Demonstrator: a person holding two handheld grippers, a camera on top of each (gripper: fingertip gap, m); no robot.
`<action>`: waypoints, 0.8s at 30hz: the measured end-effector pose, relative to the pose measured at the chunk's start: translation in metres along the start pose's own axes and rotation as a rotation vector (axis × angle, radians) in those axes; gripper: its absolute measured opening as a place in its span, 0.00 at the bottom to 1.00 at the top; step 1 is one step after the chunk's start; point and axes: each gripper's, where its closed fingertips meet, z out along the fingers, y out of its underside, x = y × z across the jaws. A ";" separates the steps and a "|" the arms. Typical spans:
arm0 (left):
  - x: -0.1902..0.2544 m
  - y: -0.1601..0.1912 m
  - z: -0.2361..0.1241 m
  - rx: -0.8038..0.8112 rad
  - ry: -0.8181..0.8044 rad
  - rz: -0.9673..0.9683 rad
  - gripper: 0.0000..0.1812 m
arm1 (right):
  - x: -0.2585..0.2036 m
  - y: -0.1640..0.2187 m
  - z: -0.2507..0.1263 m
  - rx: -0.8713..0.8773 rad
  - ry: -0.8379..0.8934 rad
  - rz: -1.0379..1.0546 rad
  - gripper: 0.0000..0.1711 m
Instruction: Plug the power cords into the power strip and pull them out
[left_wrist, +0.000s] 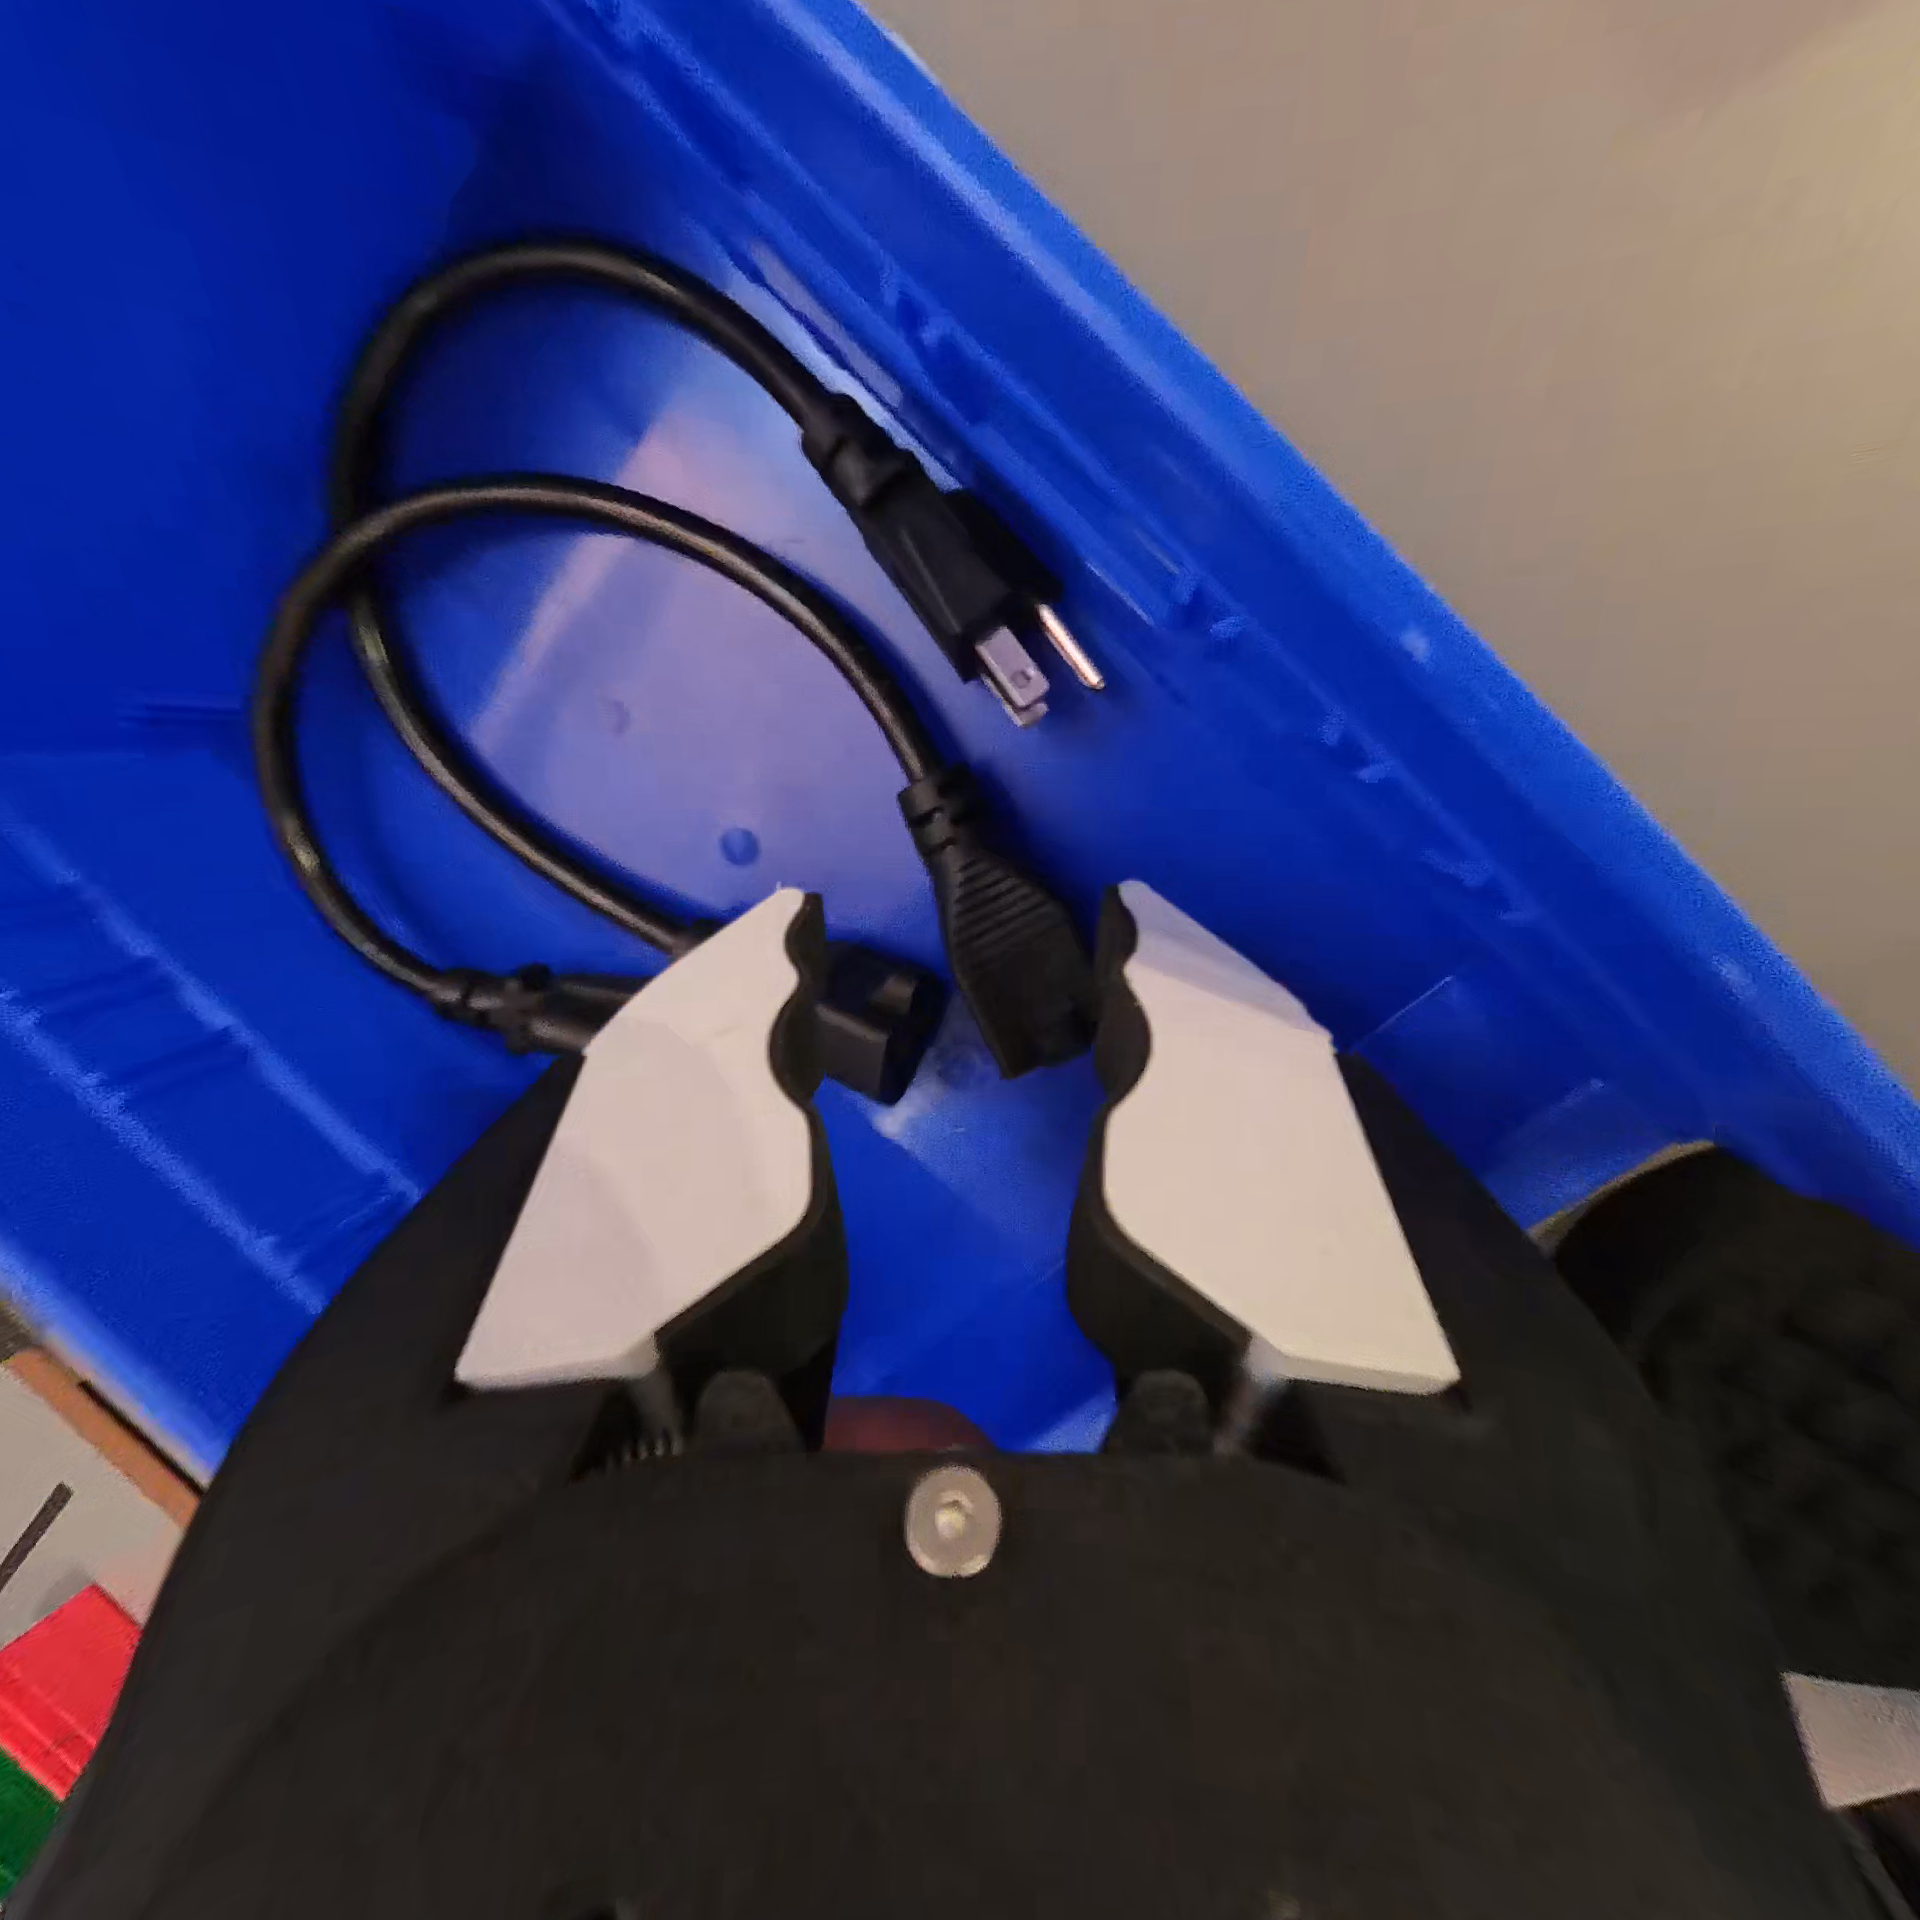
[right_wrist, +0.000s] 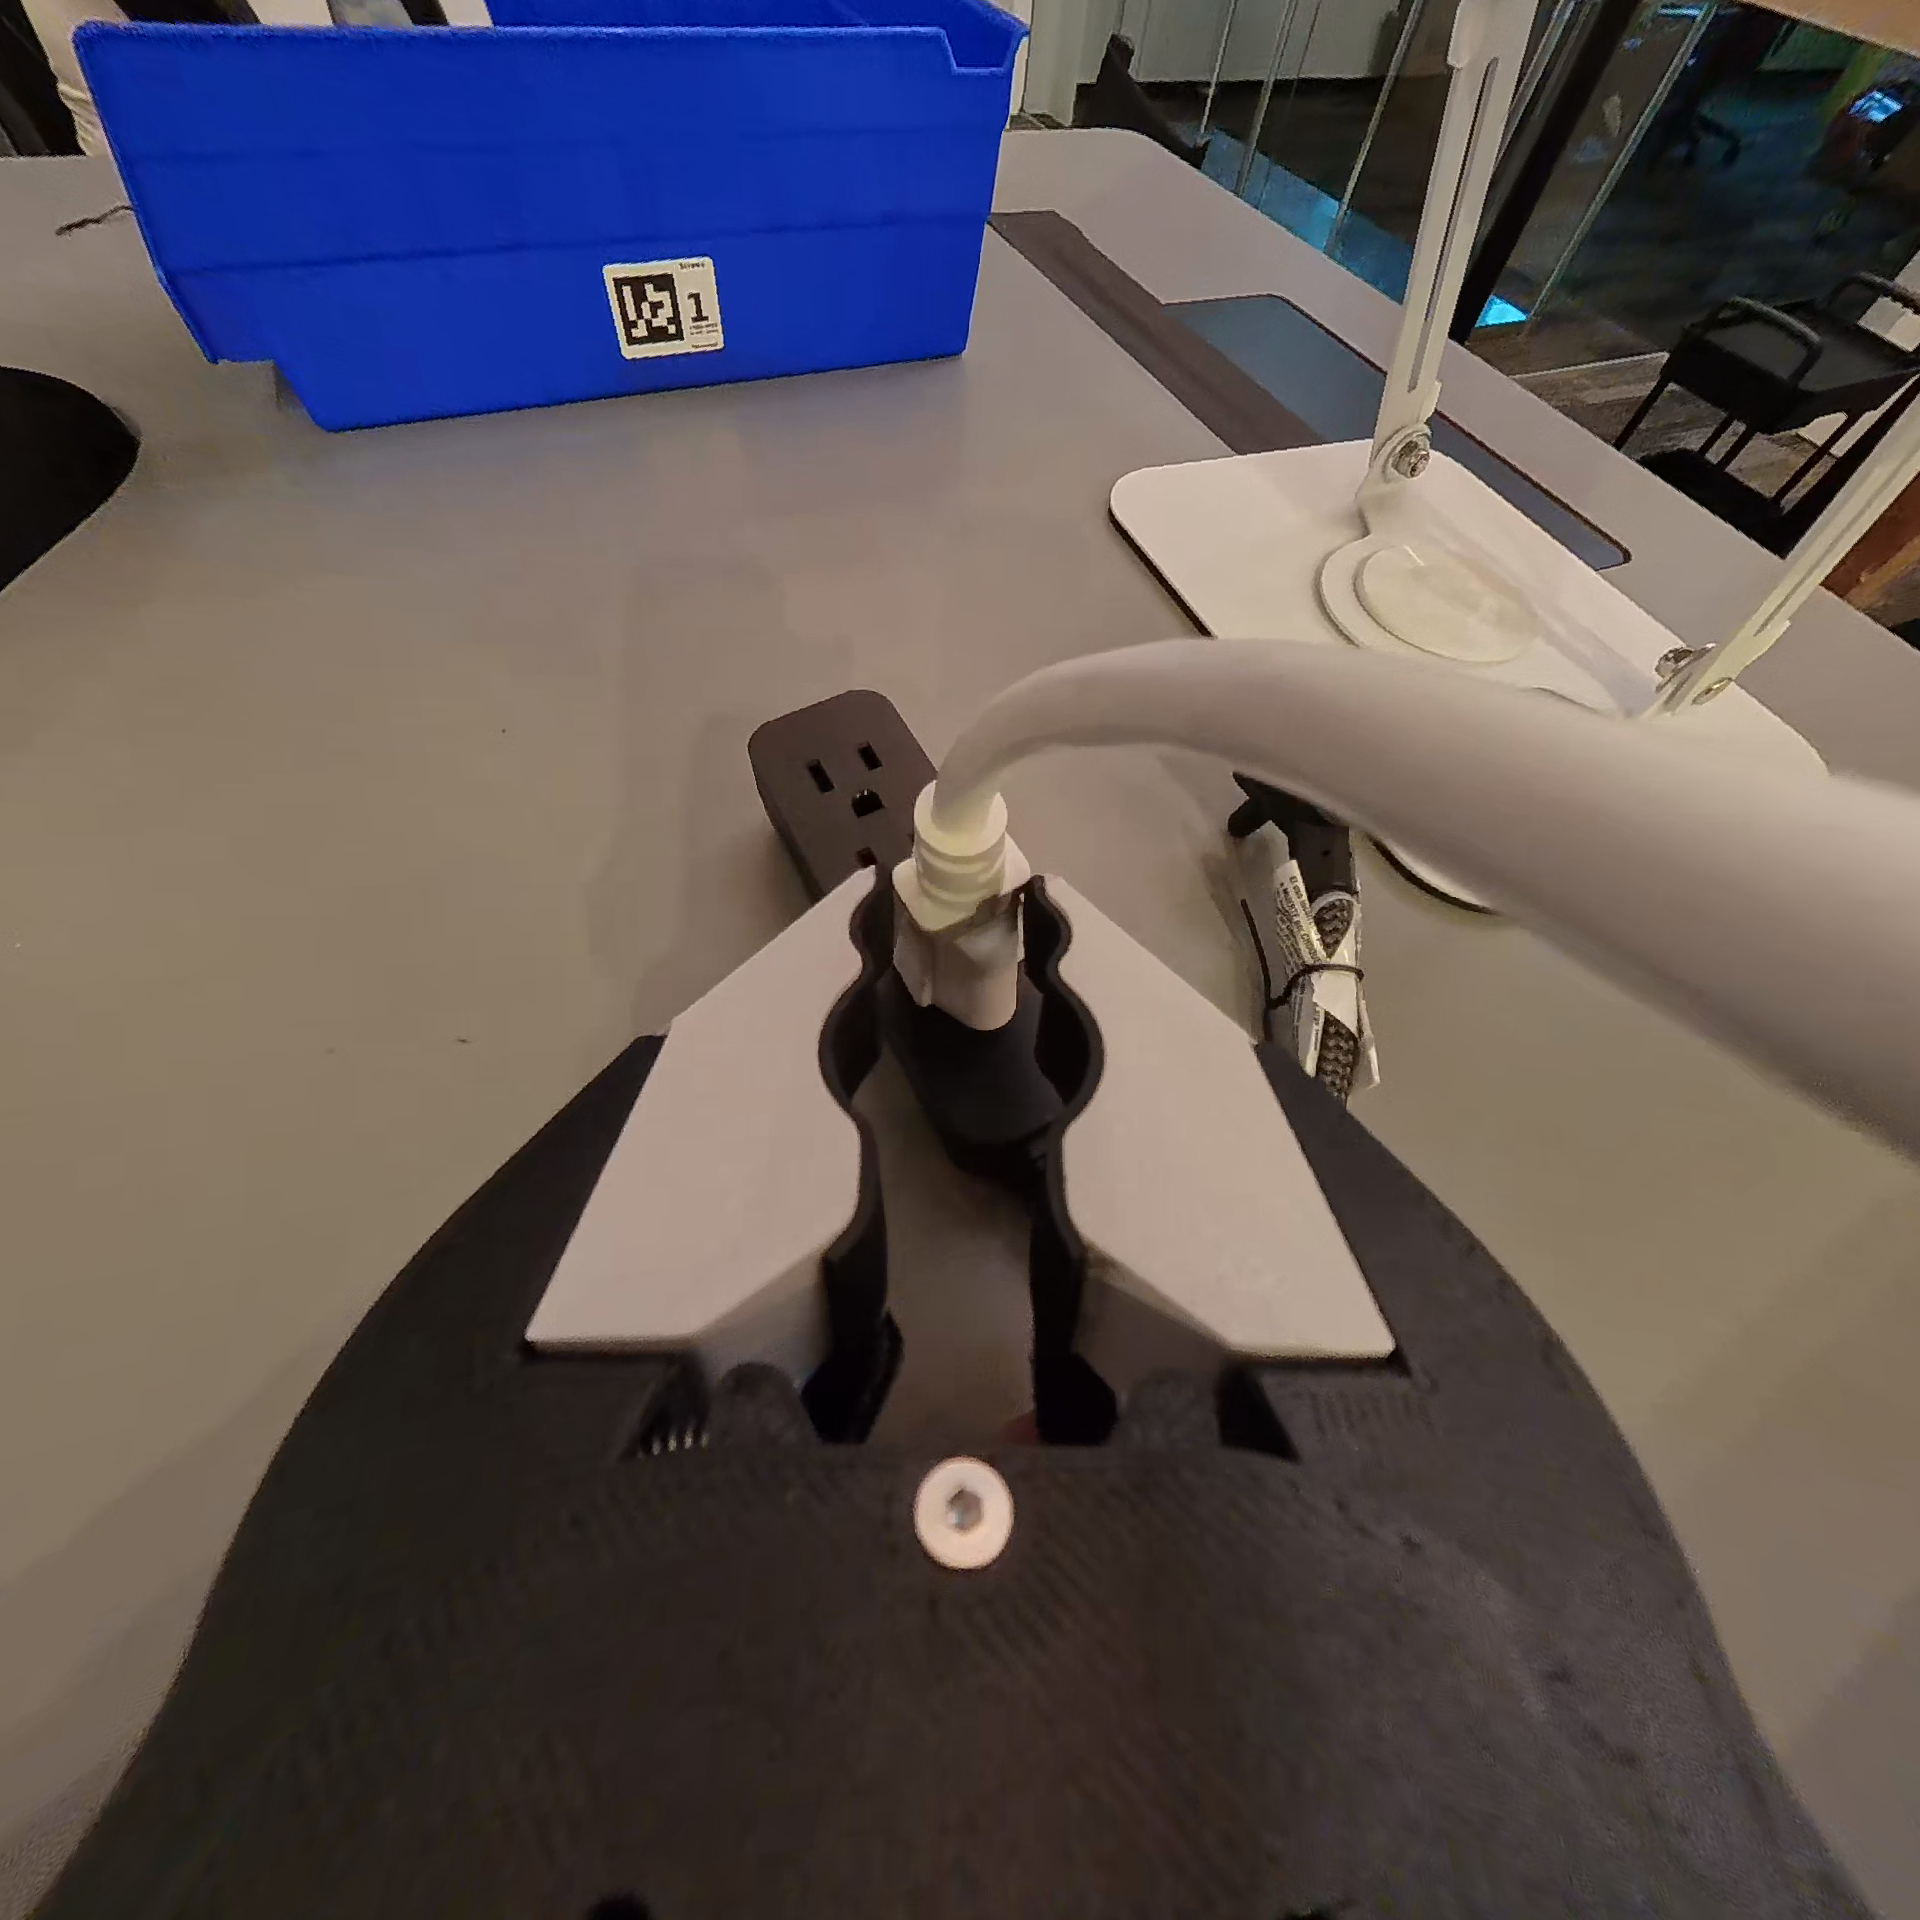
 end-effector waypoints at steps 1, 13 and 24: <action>0.004 0.002 0.006 -0.023 0.024 0.011 0.27 | 0.000 0.000 0.000 -0.001 0.001 -0.002 0.13; 0.001 0.010 0.029 -0.103 0.054 -0.010 0.14 | 0.000 0.000 0.000 0.000 -0.008 0.007 0.13; -0.033 -0.014 -0.047 0.232 -0.067 -0.110 0.10 | -0.001 0.000 -0.001 0.000 -0.012 0.008 0.13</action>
